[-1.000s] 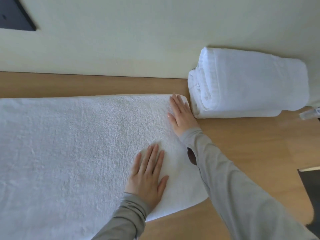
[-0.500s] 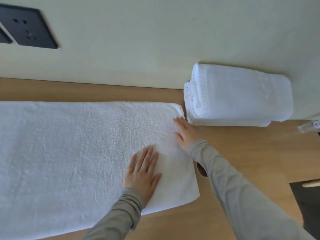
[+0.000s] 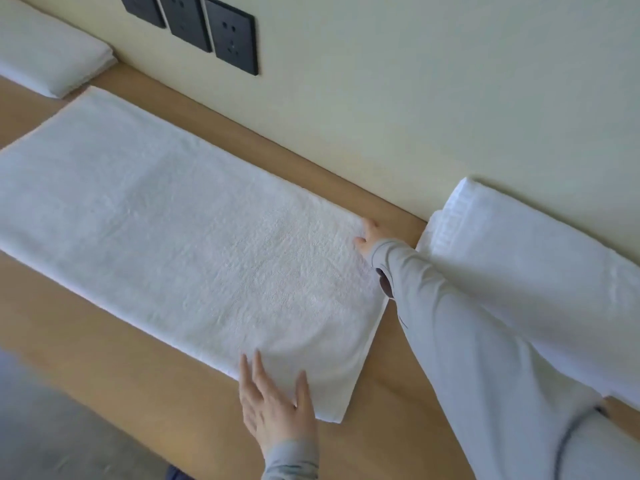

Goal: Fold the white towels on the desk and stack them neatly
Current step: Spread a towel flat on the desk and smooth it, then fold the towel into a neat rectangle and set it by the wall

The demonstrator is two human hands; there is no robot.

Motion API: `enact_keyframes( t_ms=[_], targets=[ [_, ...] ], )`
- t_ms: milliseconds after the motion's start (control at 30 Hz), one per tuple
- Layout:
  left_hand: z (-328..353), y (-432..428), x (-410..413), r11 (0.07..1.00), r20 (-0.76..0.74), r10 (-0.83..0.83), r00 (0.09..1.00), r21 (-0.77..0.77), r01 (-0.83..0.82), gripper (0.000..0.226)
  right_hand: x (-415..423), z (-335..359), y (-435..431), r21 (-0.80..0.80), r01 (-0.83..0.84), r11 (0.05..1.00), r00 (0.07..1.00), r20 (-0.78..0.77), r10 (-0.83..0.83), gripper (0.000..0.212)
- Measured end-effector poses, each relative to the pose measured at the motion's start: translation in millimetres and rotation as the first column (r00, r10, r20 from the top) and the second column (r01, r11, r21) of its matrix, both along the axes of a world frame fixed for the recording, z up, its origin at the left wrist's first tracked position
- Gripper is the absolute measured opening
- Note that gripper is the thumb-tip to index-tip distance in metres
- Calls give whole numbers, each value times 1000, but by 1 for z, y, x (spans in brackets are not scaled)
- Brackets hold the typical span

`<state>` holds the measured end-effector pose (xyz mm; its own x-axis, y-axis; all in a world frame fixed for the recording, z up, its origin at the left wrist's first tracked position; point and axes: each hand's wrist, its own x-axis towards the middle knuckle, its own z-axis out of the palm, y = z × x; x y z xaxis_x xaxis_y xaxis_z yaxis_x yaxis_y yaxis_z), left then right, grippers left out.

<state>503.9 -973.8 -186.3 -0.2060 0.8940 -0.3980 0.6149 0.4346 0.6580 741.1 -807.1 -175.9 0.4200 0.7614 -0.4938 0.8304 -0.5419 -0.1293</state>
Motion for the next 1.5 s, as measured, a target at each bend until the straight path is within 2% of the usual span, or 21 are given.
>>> enact_keyframes(
  t_ms=[33, 67, 133, 200, 267, 333, 400, 500, 600, 733, 867, 1000, 1067, 1133, 1200, 1233, 1367, 1500],
  targets=[
    [6, -6, 4, 981, 42, 172, 984, -104, -166, 80, 2, 1, 3, -25, -22, 999, 1000, 15, 22, 44],
    [10, -6, 9, 923, 72, 341, 937, -216, -319, 82, 4, 2, 6, -44, -46, 998, 998, 38, 47, 46],
    [12, -3, 14, 777, 143, 589, 795, -371, -509, 81, 8, 4, 10, -60, -76, 995, 994, 75, 81, 49],
    [11, 2, 18, 692, 196, 697, 690, -436, -576, 72, 13, 5, 12, -70, -61, 996, 994, 86, 67, 52],
    [12, 7, 22, 606, 187, 772, 607, -503, -616, 62, 16, 6, 14, -83, -11, 996, 996, 87, 18, 58],
    [13, 7, 25, 519, 177, 828, 532, -601, -607, 49, 19, 9, 15, -87, 48, 995, 997, 61, -42, 65],
    [16, 4, 29, 488, 205, 843, 497, -677, -550, 39, 23, 12, 16, -116, 85, 990, 996, 28, -83, 68],
    [15, -4, 31, 495, 248, 838, 486, -720, -487, 39, 28, 18, 20, -189, 140, 972, 989, -15, -145, 69],
    [13, -7, 29, 474, 303, 866, 398, -751, -460, 42, 28, 21, 23, -214, 156, 964, 985, -35, -168, 73],
    [20, -1, 22, 470, 343, 877, 337, -758, -452, 44, 31, 27, 27, -190, 202, 961, 970, -95, -223, 69],
    [38, 13, 5, 470, 348, 879, 327, -747, -469, 52, 40, 41, 34, -33, 208, 978, 951, -226, -210, 64],
    [59, 32, -17, 592, 435, 803, 407, -652, -474, 55, 38, 58, 43, 154, 240, 958, 884, -443, -151, 63],
    [71, 44, -30, 628, 476, 778, 411, -612, -480, 51, 31, 70, 50, 239, 264, 935, 825, -557, -91, 56],
    [84, 59, -46, 613, 499, 790, 357, -620, -489, 47, 21, 84, 59, 315, 286, 905, 787, -616, -34, 40],
    [95, 80, -65, 604, 535, 795, 286, -654, -456, 34, 6, 99, 71, 342, 356, 870, 730, -683, -30, 18],
    [101, 90, -75, 604, 557, 793, 245, -672, -428, 30, -4, 108, 79, 343, 404, 848, 692, -721, -39, 14],
    [120, 148, -125, 581, 593, 800, 91, -728, -364, 23, -56, 132, 122, 329, 541, 774, 561, -827, -40, 11],
    [126, 213, -187, 571, 613, 790, -6, -740, -354, 15, -119, 149, 180, 338, 565, 752, 537, -844, -24, 8]
  ],
)
